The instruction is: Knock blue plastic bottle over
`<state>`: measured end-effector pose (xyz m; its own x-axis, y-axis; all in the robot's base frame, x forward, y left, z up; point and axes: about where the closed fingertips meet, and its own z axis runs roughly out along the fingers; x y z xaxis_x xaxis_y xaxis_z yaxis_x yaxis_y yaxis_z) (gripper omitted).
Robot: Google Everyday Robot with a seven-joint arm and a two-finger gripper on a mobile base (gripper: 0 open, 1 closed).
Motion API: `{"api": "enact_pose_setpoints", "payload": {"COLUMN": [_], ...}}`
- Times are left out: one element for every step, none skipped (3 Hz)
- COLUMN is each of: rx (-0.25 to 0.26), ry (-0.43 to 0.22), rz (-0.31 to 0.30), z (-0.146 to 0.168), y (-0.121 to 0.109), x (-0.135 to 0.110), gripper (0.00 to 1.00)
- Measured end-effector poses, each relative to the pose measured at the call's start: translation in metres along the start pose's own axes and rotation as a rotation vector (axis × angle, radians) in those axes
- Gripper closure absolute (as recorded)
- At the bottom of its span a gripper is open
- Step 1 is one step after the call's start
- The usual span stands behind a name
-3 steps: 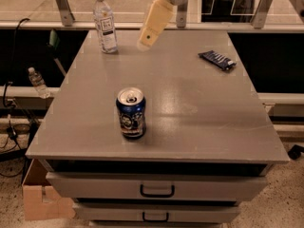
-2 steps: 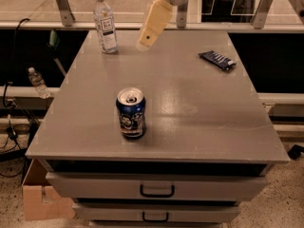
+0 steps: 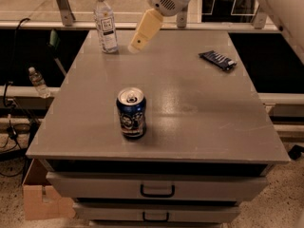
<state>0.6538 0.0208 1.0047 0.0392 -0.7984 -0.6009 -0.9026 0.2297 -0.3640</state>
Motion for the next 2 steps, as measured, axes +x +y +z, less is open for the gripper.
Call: {"api": "enact_pose_setpoints", "payload": {"rx": [0.055,0.1], "ry": [-0.084,-0.165], "rz": [0.046,0.08], "z": [0.041,0.078], "y": [-0.032,-0.062], "x": [-0.007,-0.017], "gripper": [0.0,0.0]}}
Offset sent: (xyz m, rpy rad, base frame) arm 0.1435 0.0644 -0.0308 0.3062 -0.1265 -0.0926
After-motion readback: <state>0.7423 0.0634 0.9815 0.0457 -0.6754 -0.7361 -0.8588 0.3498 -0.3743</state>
